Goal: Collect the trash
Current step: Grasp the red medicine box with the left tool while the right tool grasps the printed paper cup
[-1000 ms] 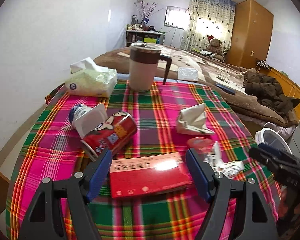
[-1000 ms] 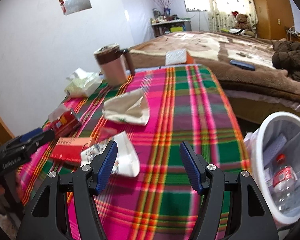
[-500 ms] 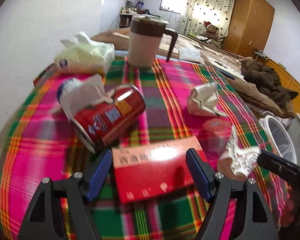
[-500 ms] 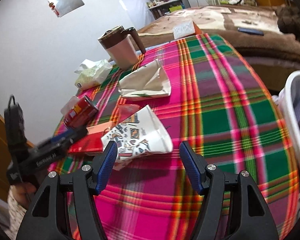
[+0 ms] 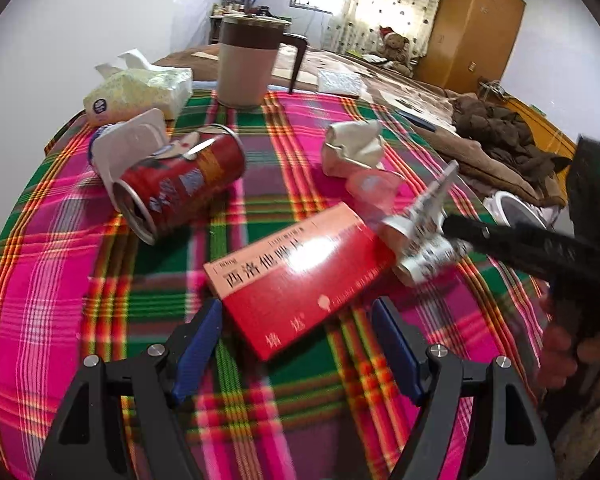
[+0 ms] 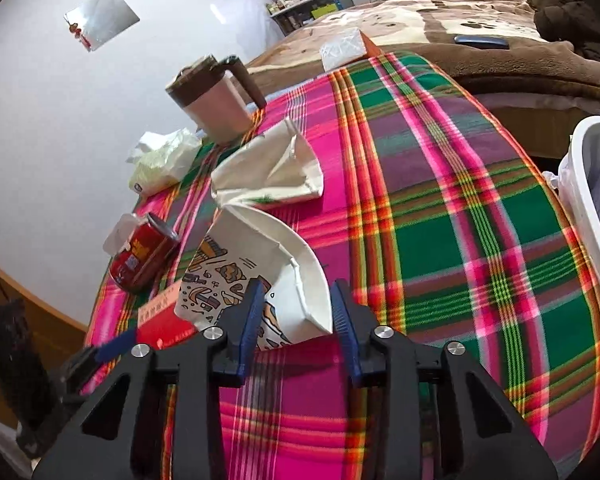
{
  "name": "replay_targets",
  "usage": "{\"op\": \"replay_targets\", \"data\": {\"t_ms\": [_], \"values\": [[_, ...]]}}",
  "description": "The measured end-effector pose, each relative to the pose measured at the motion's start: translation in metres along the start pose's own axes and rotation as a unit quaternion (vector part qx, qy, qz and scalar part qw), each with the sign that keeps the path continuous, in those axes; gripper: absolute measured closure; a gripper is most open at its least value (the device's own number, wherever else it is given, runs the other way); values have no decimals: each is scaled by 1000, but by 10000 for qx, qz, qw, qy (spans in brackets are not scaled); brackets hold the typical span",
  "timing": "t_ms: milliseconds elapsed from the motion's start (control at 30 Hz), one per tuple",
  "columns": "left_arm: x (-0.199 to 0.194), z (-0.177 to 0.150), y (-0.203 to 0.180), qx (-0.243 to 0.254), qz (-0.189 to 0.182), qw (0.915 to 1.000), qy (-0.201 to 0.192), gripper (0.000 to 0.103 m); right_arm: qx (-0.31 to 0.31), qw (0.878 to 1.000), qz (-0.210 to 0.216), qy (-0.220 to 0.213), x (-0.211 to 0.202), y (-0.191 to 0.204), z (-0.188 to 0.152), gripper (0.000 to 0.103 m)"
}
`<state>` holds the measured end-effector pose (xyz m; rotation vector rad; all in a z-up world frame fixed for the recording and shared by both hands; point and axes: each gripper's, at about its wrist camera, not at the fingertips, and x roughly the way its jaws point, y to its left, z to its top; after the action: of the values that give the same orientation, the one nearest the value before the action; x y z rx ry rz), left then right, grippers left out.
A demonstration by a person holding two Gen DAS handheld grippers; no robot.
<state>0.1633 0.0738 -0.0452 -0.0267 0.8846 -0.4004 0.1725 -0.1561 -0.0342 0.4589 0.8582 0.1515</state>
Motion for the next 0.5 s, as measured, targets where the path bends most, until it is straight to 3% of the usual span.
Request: {"op": "replay_targets", "data": {"t_ms": [167, 300, 500], "values": [[-6, 0, -6, 155, -67, 9999, -5, 25, -41, 9999, 34, -135, -6, -5, 7, 78], [-16, 7, -8, 404, 328, 9981, -321, 25, -168, 9995, -108, -249, -12, -7, 12, 79], [-6, 22, -7, 612, 244, 9973, -321, 20, -392, 9966, -441, -567, -27, -12, 19, 81]]}}
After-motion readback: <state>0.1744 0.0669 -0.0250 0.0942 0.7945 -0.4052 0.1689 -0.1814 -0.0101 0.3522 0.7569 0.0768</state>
